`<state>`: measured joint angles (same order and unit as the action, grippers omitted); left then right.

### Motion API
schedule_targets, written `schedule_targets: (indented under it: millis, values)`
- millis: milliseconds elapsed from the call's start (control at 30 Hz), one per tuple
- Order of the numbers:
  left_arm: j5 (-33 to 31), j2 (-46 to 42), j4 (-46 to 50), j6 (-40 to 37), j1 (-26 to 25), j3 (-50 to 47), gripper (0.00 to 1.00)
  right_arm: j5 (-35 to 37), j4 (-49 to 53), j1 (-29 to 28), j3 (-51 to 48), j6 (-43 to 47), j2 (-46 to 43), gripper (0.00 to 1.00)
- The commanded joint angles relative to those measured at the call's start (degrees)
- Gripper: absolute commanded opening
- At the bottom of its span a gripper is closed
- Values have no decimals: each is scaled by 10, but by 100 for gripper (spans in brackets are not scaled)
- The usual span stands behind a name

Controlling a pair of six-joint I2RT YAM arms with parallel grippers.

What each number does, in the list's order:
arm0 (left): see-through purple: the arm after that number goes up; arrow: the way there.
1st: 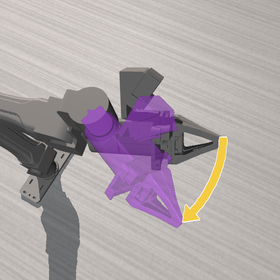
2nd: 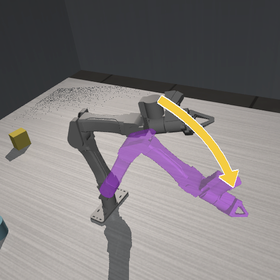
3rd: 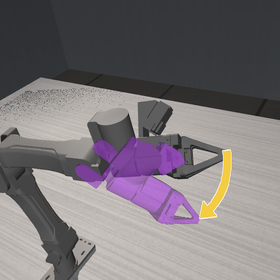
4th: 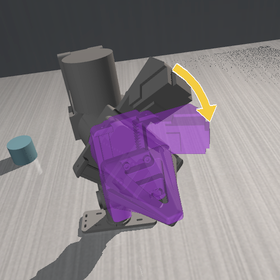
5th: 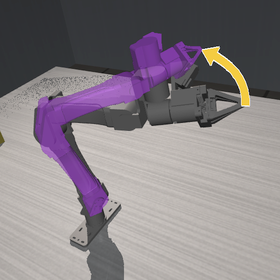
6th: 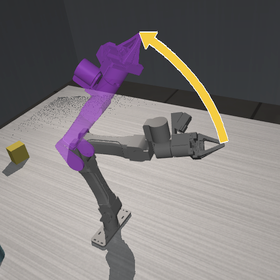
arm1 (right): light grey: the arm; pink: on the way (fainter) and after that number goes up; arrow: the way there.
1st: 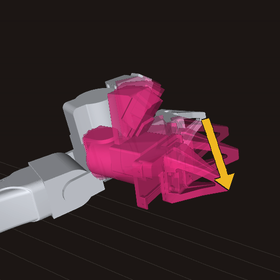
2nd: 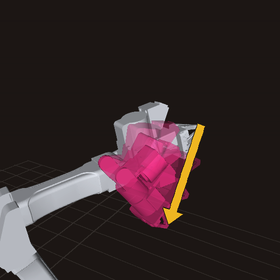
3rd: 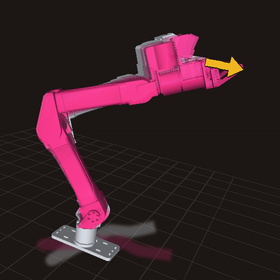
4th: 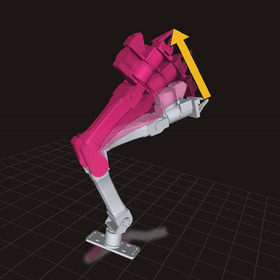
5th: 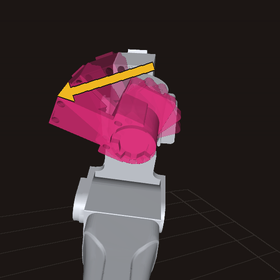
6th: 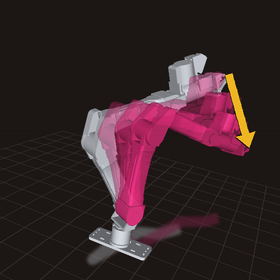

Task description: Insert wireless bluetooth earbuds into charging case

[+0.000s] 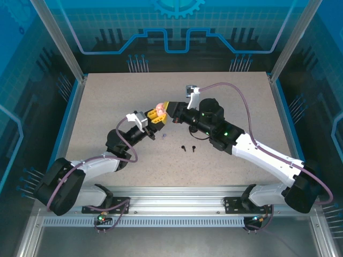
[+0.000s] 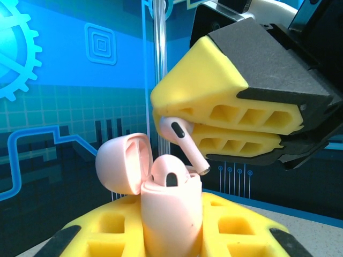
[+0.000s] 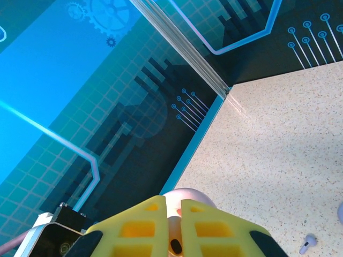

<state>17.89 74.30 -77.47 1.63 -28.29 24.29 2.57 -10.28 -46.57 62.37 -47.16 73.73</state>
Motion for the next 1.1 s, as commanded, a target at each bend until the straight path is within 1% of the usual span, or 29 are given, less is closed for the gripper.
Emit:
schedule_targets:
  millis: [0, 233, 700, 867, 1067]
  values:
    - [10, -14, -27, 12, -1, 18, 0, 7, -16, -6, -8, -5, 7, 9]
    - [11, -15, -27, 13, -4, 16, 0, 7, -28, -4, -8, -10, 11, 9]
    - [10, -13, -27, 12, -5, 14, 0, -5, -48, 18, 0, -21, -23, 8]
    - [10, -14, -27, 14, -5, 15, 0, -11, -48, 18, 3, -17, -18, 8]
    - [13, -15, -27, 21, -7, 18, 0, -19, -99, 18, -16, -10, -6, 7]
